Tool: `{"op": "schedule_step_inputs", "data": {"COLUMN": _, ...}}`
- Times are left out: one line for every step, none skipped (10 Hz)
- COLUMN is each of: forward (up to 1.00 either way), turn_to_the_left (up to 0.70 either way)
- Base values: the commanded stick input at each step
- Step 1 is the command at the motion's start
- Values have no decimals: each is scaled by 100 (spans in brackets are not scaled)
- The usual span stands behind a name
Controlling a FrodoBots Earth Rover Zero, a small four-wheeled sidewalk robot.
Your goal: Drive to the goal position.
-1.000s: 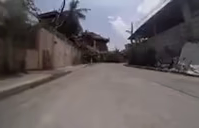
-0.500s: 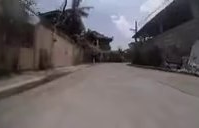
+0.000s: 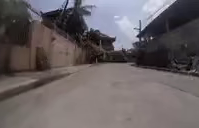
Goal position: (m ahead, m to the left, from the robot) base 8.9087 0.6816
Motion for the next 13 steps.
{"op": "schedule_step_inputs", "data": {"forward": 100, "turn_to_the_left": -38}}
{"op": "schedule_step_inputs", "data": {"forward": 100, "turn_to_the_left": -24}}
{"op": "schedule_step_inputs", "data": {"forward": 100, "turn_to_the_left": 0}}
{"op": "schedule_step_inputs", "data": {"forward": 100, "turn_to_the_left": 0}}
{"op": "schedule_step_inputs", "data": {"forward": 100, "turn_to_the_left": 0}}
{"op": "schedule_step_inputs", "data": {"forward": 100, "turn_to_the_left": 0}}
{"op": "schedule_step_inputs", "data": {"forward": 100, "turn_to_the_left": 0}}
{"op": "schedule_step_inputs", "data": {"forward": 100, "turn_to_the_left": 0}}
{"op": "schedule_step_inputs", "data": {"forward": 100, "turn_to_the_left": 0}}
{"op": "schedule_step_inputs", "data": {"forward": 100, "turn_to_the_left": 0}}
{"op": "schedule_step_inputs", "data": {"forward": 100, "turn_to_the_left": 0}}
{"op": "schedule_step_inputs", "data": {"forward": 100, "turn_to_the_left": -7}}
{"op": "schedule_step_inputs", "data": {"forward": 100, "turn_to_the_left": -24}}
